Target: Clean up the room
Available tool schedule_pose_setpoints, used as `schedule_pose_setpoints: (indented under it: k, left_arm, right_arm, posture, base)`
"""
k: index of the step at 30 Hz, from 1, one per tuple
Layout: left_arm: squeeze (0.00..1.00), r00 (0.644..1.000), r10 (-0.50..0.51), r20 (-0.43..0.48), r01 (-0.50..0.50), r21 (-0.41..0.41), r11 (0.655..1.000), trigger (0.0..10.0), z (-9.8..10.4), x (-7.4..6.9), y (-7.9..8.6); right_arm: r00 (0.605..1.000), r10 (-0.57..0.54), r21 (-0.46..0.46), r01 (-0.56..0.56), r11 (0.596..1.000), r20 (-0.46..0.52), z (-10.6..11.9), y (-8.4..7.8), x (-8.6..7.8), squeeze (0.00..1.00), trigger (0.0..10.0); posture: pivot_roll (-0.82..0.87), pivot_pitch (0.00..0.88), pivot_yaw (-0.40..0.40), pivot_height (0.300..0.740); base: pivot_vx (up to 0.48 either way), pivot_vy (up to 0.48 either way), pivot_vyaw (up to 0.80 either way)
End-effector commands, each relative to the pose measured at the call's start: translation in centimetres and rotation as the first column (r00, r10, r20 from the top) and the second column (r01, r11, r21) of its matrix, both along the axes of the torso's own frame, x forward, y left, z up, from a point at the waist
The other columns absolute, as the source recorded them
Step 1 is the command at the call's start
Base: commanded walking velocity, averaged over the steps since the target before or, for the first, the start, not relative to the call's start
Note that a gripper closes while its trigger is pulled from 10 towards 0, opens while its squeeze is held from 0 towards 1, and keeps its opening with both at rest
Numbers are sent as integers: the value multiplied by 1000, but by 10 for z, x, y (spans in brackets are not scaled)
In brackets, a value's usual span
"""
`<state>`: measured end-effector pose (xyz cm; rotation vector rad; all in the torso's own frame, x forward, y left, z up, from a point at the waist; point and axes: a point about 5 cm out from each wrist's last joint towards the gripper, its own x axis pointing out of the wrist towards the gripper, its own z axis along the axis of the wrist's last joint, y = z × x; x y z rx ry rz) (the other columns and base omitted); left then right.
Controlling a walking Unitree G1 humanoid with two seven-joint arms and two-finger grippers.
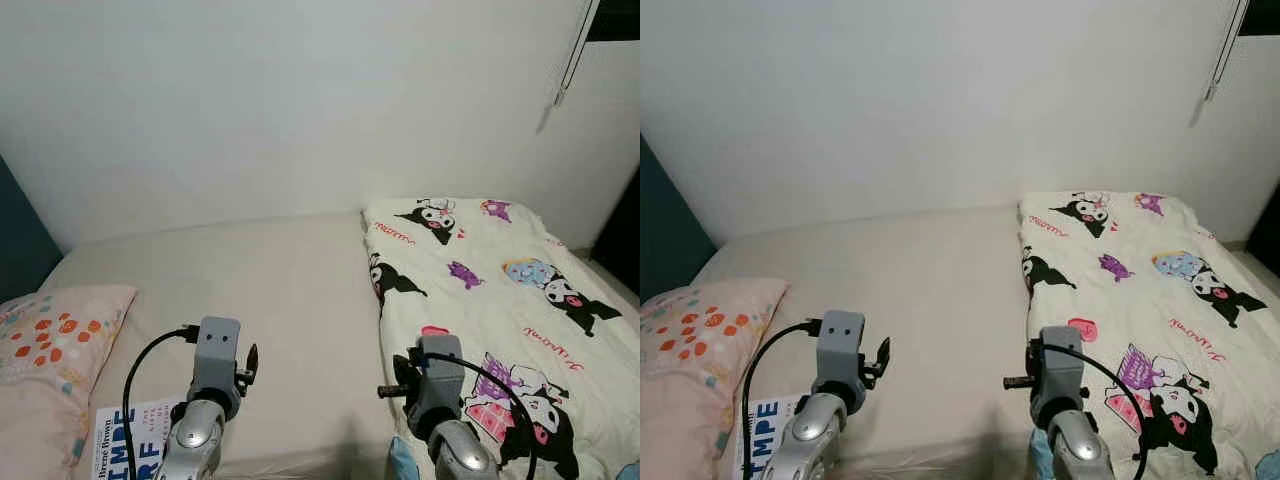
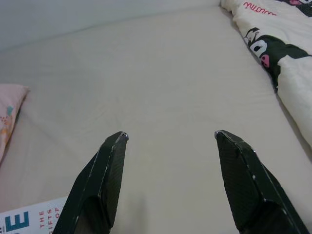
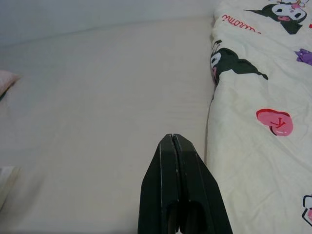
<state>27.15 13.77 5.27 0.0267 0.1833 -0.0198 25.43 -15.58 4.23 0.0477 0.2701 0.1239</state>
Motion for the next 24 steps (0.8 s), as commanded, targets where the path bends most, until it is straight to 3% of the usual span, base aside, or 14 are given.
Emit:
schedule_pose_setpoints:
  k: [1, 9, 13, 15, 24]
  left_arm:
    - [0, 999, 15, -34, -15, 2, 1000, 10000, -7, -3, 5]
    - [0, 998, -7, -59, 9, 43, 999, 10000, -12, -1, 5]
    - [0, 996, -8, -91, 14, 55, 998, 10000, -21, -3, 7]
    - [0, 988, -7, -152, 16, 54, 998, 10000, -37, -9, 11]
    - [0, 982, -30, -186, 42, 60, 997, 10000, -45, -14, 9]
  right_arm:
    - [1000, 2, 4, -2, 1000, -10, -3, 3, 0, 0, 10000]
    - [999, 5, 13, -5, 1000, -39, -12, 6, 0, 0, 10000]
    - [998, 14, 21, -13, 1000, -62, -17, 9, -1, 0, 10000]
    - [993, 22, 11, -21, 1000, -118, -29, 9, -4, 0, 10000]
    - [985, 4, -1, -4, 1000, -174, -42, 8, -2, 0, 10000]
  posture:
    - [-5, 0, 39, 740]
    - [-10, 0, 41, 740]
    - [-6, 0, 48, 740]
    - [-6, 0, 45, 740]
    - [-4, 0, 39, 740]
  base:
    - [0, 0, 0]
    - [0, 0, 0]
    - [0, 0, 0]
    - [0, 0, 0]
    - [0, 0, 0]
